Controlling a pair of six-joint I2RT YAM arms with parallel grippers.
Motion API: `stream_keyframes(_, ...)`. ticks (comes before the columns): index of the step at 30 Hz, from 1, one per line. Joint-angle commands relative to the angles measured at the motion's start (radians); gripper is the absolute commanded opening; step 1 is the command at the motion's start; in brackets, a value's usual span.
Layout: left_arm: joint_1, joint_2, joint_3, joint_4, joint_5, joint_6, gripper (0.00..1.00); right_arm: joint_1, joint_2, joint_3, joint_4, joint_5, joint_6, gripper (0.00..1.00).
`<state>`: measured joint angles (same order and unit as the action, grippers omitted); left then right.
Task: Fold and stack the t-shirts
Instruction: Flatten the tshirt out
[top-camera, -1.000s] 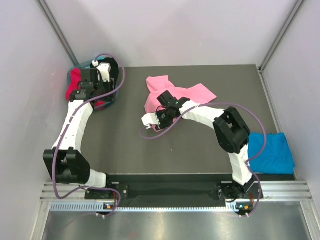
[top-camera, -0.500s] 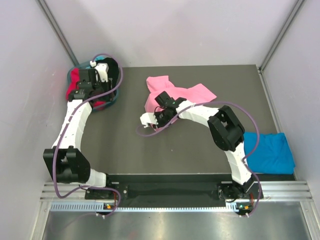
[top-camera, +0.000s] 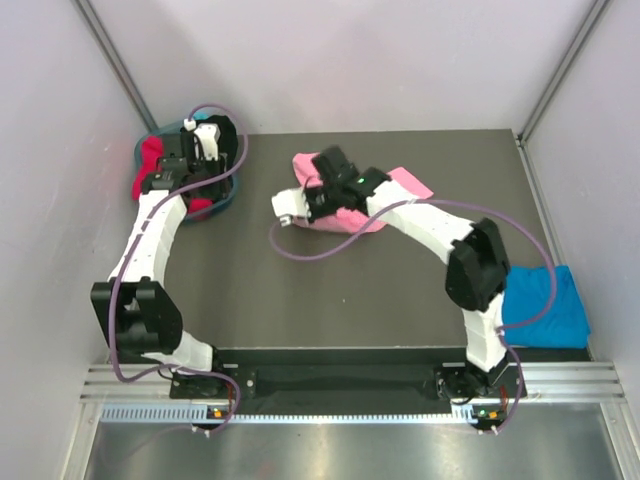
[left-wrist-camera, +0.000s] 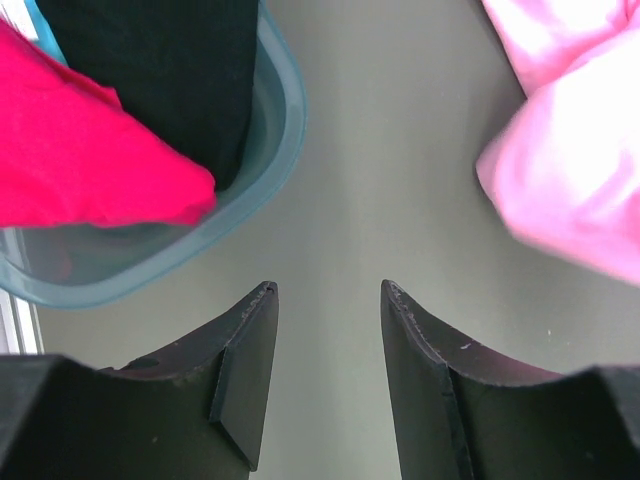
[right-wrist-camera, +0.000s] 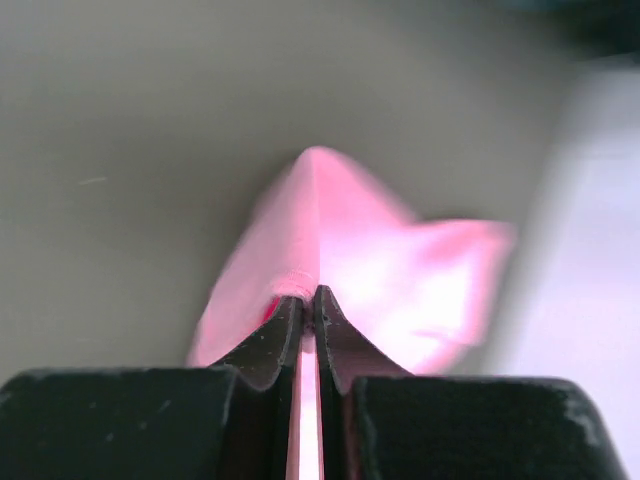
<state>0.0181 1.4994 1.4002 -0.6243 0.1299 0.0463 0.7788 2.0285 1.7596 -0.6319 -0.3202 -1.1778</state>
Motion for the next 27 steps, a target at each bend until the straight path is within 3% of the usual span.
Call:
stream_keyframes(1, 0.005, 0.033, 0.075, 0.064, -0.012, 0.004, 0.5, 0.013, -0.246, 0.185, 0.09, 0.003, -0.037, 0.0)
stream_keyframes(9, 0.002, 0.153, 0.204, 0.092, -0.003, 0.001, 0.49, -0.05, -0.364, 0.227, 0.427, 0.202, -0.226, 0.0)
stream_keyframes(16, -0.013, 0.18, 0.252, 0.072, 0.112, 0.027, 0.49, -0.245, -0.352, 0.215, 0.505, 0.29, -0.246, 0.0)
stream_keyframes(19, -0.092, 0.208, 0.253, 0.031, 0.158, 0.108, 0.51, -0.322, -0.375, 0.161, 0.494, 0.299, -0.212, 0.0)
stream_keyframes(23, -0.262, 0.289, 0.26, -0.028, 0.137, 0.243, 0.51, -0.371, -0.448, -0.041, 0.478, 0.314, -0.207, 0.0)
stream_keyframes(27, -0.329, 0.375, 0.279, -0.029, 0.151, 0.238, 0.5, -0.401, -0.525, -0.212, 0.521, 0.371, -0.23, 0.0)
